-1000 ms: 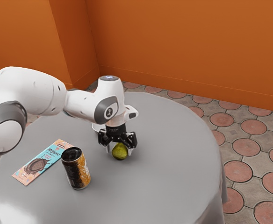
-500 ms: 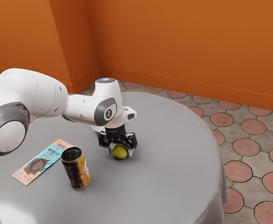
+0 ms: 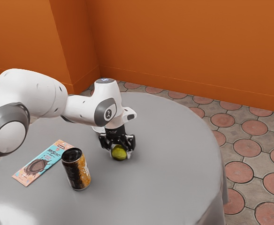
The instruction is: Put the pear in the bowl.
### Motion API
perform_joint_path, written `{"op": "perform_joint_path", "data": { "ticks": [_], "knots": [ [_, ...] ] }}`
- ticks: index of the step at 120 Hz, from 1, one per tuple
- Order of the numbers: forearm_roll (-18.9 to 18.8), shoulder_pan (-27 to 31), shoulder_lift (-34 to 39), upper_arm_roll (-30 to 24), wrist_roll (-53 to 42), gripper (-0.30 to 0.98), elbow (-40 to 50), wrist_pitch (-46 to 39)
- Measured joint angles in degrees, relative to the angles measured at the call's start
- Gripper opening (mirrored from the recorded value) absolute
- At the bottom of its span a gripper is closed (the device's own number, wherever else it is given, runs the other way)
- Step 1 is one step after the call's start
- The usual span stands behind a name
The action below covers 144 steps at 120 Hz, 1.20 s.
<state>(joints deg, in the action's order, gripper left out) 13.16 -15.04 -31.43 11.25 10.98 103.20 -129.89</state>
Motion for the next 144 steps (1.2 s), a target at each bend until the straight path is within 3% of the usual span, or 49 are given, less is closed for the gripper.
{"op": "perform_joint_path", "data": {
  "ticks": [49, 71, 91, 120, 128, 144],
  "knots": [
    [-1.2, 0.0, 3.0, 0.7, -0.1, 0.31, -0.9, 1.0],
    [-3.2, 0.0, 4.4, 5.2, 0.2, 0.26, -6.8, 3.9],
    [-3.5, 1.8, -2.6, 9.6, -0.1, 0.25, -18.4, 7.9],
    [-2.9, 2.8, -6.0, 10.2, -0.7, 0.24, -20.1, 10.4],
    [-2.8, 2.8, -6.2, 10.2, -0.8, 0.25, -20.1, 10.7],
    [-1.6, 2.8, -6.1, 10.3, -1.7, 0.44, -20.1, 11.1]
  ]
}}
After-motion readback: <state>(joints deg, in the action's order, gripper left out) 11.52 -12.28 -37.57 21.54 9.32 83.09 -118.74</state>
